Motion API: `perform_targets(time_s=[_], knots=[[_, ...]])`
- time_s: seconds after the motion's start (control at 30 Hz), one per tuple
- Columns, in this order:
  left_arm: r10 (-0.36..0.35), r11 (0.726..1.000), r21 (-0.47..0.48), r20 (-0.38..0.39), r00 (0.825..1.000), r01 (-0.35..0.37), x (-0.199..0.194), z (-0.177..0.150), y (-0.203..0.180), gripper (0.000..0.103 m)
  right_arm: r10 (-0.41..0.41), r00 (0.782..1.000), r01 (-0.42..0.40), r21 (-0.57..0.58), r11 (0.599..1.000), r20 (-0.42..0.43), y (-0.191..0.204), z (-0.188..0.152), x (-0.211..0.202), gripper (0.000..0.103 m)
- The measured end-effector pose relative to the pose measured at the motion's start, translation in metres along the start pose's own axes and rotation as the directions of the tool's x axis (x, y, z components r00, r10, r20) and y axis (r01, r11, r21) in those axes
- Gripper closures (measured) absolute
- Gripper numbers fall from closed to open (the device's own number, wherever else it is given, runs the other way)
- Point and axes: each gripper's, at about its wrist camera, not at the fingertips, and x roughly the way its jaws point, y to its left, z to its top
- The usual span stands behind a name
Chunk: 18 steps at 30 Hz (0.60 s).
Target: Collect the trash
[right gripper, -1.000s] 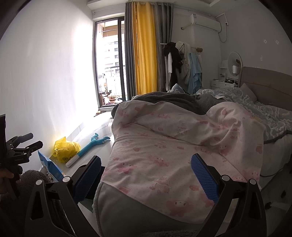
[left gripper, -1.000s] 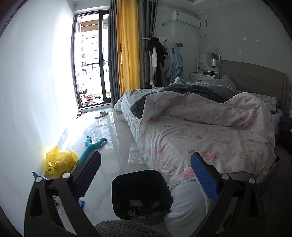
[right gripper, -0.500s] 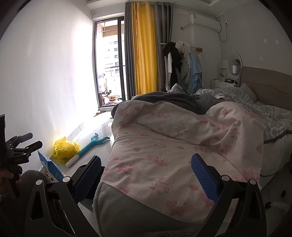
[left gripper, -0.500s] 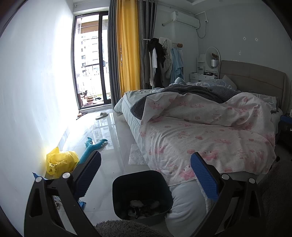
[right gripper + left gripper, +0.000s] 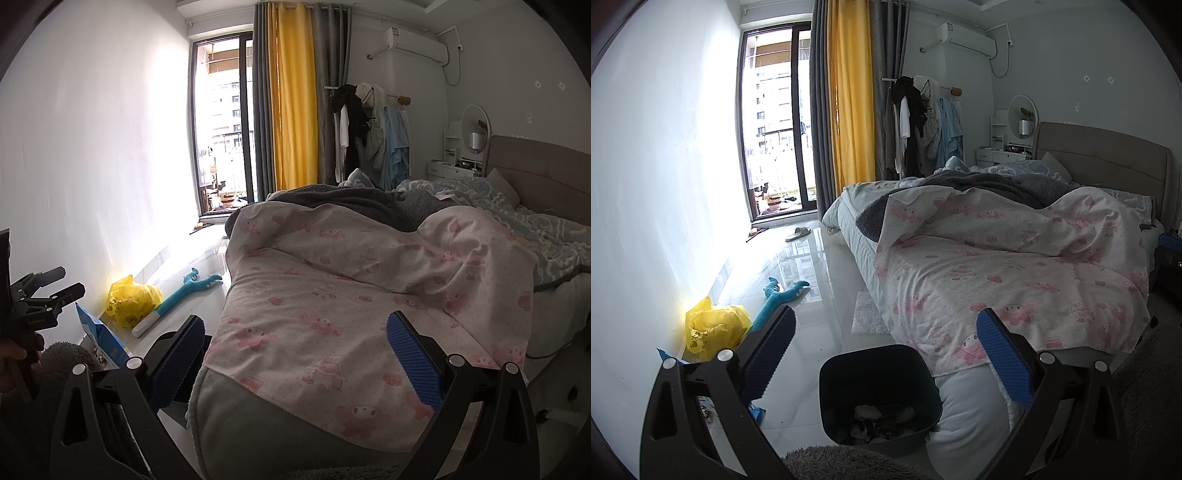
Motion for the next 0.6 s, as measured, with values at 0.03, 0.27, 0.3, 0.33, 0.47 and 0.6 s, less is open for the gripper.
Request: perform_targets(time_s=[0.03,0.27,0.3,0.33,0.47,0.6], knots=[[0.0,1.0,0.0,0.0,1.0,0.0,0.0001,0.0,0.0,0.003,0.0,1.0,0.0,0.0,1.0,0.0,0.0,0.0,0.0,0.003],[0.001,1.0,0.0,-0.001,1.0,-0.001,0.0001,-0.0003,0.0005,0.003,0.001,1.0,-0.001,-0.001,1.0,0.0,-0.0004,0.0003,0.0002,0.003],[0.002,1.0,-0.001,-0.001,1.0,-0.002,-0.0001,0.0005,0.0005,0.003,0.001,1.0,-0.001,-0.001,1.0,0.0,-0.0006,0.0004,0.0004,0.003],[0.003,1.0,-0.001,-0.002,1.0,-0.003,-0.0004,0.0007,0.0004,0.003,0.001,1.0,-0.001,-0.001,1.0,-0.001,-0.0006,0.0004,0.0004,0.003],[0.01,1.0,0.0,-0.004,1.0,-0.01,-0.0006,0.0023,0.0,0.003,0.001,1.0,-0.001,0.0,1.0,-0.001,-0.0004,0.0005,0.0001,0.003],[0.01,1.0,-0.002,-0.004,1.0,-0.01,-0.0006,0.0023,0.0,0.003,0.001,1.0,-0.001,-0.002,1.0,-0.001,-0.0007,0.0007,0.0005,0.003]])
